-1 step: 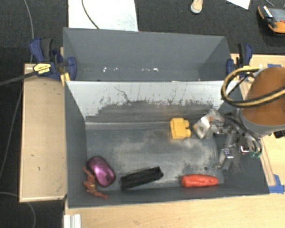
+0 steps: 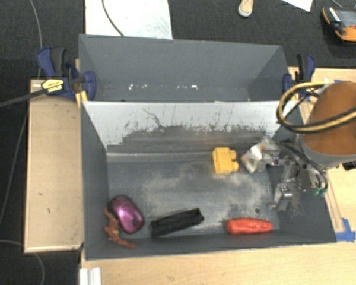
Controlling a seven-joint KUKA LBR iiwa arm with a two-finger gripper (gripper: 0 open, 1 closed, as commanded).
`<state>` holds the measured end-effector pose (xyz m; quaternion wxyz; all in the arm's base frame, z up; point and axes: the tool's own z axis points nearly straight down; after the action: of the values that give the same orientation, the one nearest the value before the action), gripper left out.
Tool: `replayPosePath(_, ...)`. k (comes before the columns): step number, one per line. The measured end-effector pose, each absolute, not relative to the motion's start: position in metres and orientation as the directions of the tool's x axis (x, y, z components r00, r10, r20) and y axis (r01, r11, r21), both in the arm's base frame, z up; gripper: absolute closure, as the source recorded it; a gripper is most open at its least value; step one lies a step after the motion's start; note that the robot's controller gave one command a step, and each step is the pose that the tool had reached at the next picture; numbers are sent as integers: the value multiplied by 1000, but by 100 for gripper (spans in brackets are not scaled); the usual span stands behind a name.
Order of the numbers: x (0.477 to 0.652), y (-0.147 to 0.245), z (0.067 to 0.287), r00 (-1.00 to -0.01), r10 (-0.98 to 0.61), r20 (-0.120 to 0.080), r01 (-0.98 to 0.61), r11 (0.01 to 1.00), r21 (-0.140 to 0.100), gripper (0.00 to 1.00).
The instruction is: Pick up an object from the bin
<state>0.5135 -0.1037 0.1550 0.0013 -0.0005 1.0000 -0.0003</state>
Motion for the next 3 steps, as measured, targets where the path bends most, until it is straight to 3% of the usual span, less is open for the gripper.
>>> replayPosePath(1,483,-65,74,-977,-215,-16,-215,977,-5,0)
replayPosePath(2,478,-49,141,-970,-242,-8,-242,970,-4,0)
replayPosePath(3,476,-28,100,-940,-340,-4,-340,940,-2,0)
